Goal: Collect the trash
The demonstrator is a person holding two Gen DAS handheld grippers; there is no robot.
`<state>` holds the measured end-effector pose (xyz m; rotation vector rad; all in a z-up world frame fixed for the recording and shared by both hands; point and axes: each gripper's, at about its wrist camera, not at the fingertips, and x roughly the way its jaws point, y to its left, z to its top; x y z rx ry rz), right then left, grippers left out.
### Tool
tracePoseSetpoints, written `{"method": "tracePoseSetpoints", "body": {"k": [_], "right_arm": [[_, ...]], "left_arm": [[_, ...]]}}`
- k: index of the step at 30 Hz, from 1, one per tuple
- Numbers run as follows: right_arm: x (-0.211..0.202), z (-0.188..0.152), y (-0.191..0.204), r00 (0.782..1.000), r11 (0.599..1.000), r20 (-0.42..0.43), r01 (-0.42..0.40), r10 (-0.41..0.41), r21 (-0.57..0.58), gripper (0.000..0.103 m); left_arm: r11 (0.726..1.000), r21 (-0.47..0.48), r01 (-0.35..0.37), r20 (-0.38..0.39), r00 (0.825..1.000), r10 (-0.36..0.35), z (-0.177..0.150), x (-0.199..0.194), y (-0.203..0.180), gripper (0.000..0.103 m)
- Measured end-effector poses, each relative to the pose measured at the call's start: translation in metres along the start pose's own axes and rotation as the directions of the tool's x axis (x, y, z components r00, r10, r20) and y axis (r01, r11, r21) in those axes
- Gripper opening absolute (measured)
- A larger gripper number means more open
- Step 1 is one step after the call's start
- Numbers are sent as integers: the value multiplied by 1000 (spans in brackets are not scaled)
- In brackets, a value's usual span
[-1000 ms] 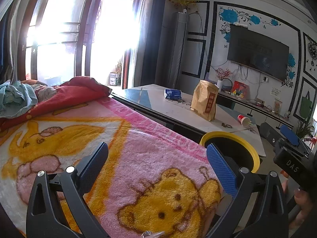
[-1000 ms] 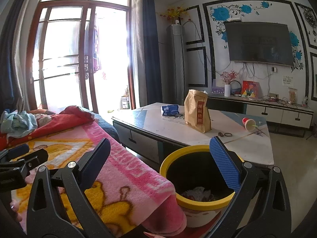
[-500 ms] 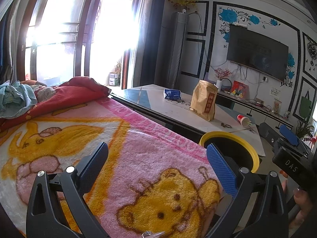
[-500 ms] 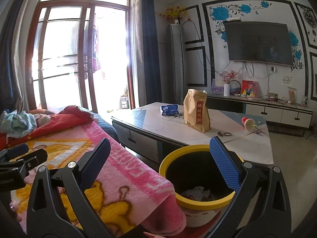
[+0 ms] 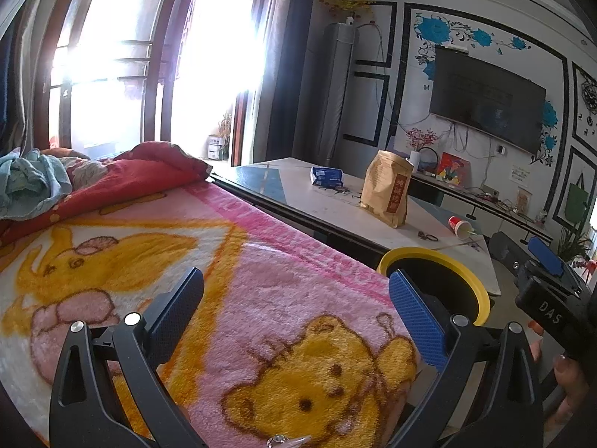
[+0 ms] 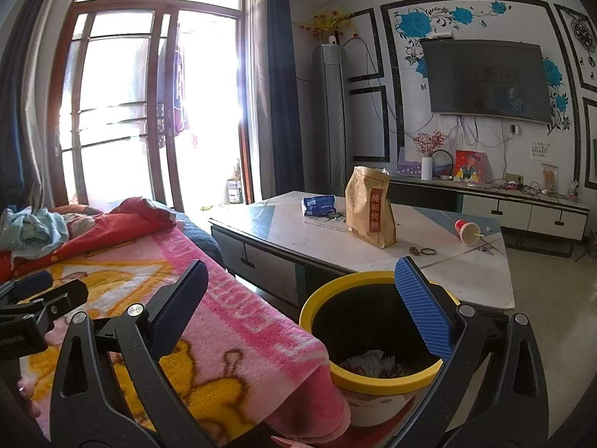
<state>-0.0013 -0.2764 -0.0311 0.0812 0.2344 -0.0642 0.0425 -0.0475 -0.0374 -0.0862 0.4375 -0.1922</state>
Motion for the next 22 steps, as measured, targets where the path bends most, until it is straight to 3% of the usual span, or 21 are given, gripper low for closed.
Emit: {"method": "tracePoseSetpoints", "body": {"k": [7,11,13,14,15,16,17,18,19,20,21,22], "right_arm": [[2,3,5,999,999,-3,-33,33,10,92],[15,12,38,985,986,-49,-166,165,-7,92],[24,16,74,956,958,-79,-285,284,-9,92],[29,18,96,932,937,-108,-350,346,-21,92],[35,18,132,888,897,-159,-441,431,-33,92],[38,16,163,845,858,-202,-513,496,-38,92],[40,14,188,805,822,-243,-567,542,-45,92],[41,6,233,728,755,-319,-653,607,-55,92],[41,-2,261,673,707,-370,-704,640,-58,92],[40,-13,298,602,645,-446,-761,663,-67,92],[36,-26,331,553,602,-509,-794,659,-83,92],[31,-44,368,495,554,-579,-828,648,-88,92]], "left_arm": [[999,-36,-14,-12,1000,14,0,-4,16,97],[983,-158,-96,-50,995,89,0,-20,66,97],[966,-201,-162,-65,986,152,0,-31,97,97],[945,-224,-240,-79,971,228,-2,-41,125,97],[924,-237,-301,-96,953,287,-4,-49,145,97],[890,-252,-379,-123,925,359,-6,-58,171,97],[833,-284,-475,-158,880,448,-11,-73,206,97],[768,-311,-560,-205,829,521,-17,-87,239,97],[694,-322,-644,-273,765,583,-25,-98,273,97],[639,-330,-695,-316,719,619,-32,-108,296,97],[574,-347,-742,-358,671,650,-41,-120,321,97],[524,-359,-772,-401,635,661,-49,-129,343,97]]}}
